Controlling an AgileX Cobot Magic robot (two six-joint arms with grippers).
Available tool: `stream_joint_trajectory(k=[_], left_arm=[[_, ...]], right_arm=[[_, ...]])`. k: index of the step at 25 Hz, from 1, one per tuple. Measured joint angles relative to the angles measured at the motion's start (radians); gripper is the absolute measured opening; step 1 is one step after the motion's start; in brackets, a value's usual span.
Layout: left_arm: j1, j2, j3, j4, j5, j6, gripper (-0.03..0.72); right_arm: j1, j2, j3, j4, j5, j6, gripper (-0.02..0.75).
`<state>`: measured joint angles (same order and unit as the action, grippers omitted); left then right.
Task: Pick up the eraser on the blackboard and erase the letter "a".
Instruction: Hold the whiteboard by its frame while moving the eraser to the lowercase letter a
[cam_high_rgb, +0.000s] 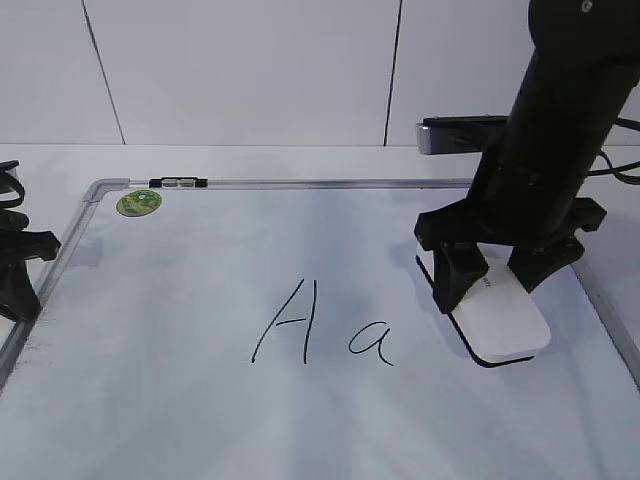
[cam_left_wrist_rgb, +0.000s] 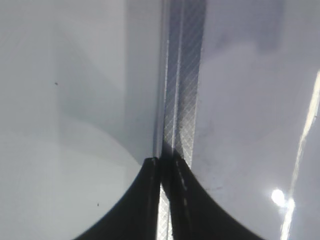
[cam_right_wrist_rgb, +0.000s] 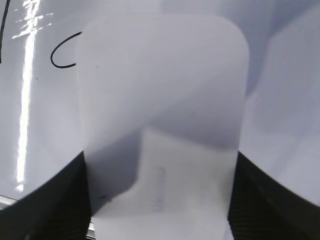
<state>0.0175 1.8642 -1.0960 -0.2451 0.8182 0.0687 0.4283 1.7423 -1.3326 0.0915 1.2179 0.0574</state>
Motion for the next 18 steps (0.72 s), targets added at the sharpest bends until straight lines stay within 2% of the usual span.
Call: stream_joint_trajectory(k=[12,18], left_arm=[[0.000,0.000,0.000,0.002,0.002,0.002,0.015],[0.000,0.000,0.000,0.002,0.002,0.002,0.015]], right_arm=[[0.004,0.075,-0.007,0.012,0.000,-0.034,0.538],[0.059,0.110,-0.013,0.018,0.000,-0.043,0.538]])
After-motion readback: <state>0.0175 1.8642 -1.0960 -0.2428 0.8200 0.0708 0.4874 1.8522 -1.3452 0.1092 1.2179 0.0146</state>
